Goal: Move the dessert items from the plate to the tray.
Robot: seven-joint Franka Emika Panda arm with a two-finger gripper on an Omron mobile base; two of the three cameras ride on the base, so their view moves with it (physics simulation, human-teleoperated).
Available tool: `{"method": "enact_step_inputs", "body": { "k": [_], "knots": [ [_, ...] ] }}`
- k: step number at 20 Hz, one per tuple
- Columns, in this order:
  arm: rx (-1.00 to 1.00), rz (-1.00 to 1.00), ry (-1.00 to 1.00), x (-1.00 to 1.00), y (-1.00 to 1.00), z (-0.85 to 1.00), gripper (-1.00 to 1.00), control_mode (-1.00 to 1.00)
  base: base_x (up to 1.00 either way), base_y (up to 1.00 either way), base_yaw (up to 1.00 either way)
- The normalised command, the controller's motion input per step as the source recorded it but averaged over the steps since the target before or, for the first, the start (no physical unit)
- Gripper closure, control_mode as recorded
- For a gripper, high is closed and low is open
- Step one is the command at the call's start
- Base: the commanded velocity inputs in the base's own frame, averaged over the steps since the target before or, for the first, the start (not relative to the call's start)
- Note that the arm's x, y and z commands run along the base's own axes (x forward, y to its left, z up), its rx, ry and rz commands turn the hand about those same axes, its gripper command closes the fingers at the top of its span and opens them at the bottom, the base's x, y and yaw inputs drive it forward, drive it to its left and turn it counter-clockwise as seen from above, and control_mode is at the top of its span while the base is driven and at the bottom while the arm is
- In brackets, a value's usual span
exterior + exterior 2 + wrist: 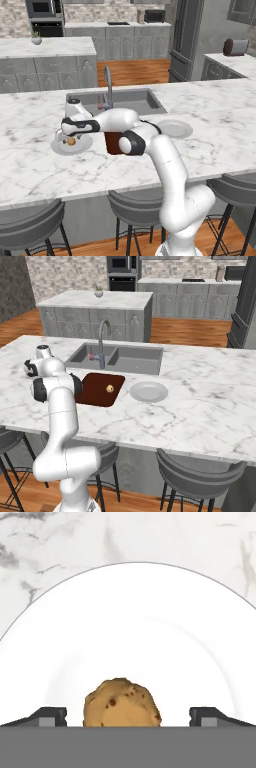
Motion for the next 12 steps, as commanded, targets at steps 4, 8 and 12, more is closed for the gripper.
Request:
{"method": "enact_step_inputs", "body": {
  "k": [4, 8, 12],
  "knots": [
    [0.00, -0.01, 0.00, -0.06, 0.00, 0.00, 1.00, -1.00, 0.00, 0.00, 0.00],
    [0.00, -0.05, 0.00, -0.26, 0.00, 0.00, 1.00, -1.00, 0.00, 0.00, 0.00],
    [0.00, -0.04, 0.00, -0.18, 0.00, 0.00, 1.00, -1.00, 0.00, 0.00, 0.00]
  ]
}}
